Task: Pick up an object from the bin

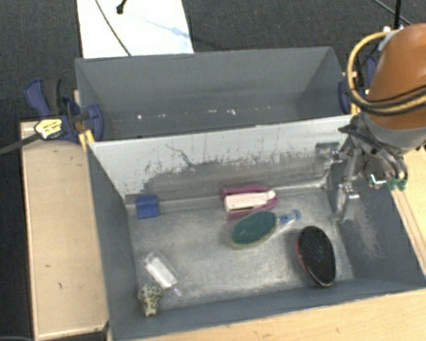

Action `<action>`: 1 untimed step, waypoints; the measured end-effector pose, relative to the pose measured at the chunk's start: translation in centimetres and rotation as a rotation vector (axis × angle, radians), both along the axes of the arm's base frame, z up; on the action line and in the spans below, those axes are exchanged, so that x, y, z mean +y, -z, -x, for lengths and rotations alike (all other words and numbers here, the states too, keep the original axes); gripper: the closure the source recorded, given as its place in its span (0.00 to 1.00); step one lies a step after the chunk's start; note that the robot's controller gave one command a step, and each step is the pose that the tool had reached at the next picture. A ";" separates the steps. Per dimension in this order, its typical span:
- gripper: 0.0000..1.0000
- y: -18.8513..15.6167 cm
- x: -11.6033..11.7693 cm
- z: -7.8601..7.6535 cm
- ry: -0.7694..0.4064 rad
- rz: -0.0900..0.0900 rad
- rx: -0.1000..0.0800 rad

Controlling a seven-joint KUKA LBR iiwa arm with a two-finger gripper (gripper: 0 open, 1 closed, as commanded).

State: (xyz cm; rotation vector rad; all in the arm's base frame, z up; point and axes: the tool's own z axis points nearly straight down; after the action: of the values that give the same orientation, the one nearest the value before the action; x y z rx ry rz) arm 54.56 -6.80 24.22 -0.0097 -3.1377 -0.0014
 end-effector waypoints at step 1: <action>0.00 16.4 2.0 -2.2 0.241 0.000 0.001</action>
Offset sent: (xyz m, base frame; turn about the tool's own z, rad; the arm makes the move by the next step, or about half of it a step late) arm 0.0229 0.0190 -0.1606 0.2412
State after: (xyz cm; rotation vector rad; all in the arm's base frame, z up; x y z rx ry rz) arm 56.73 -4.82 7.85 -0.3862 -3.1132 -0.0017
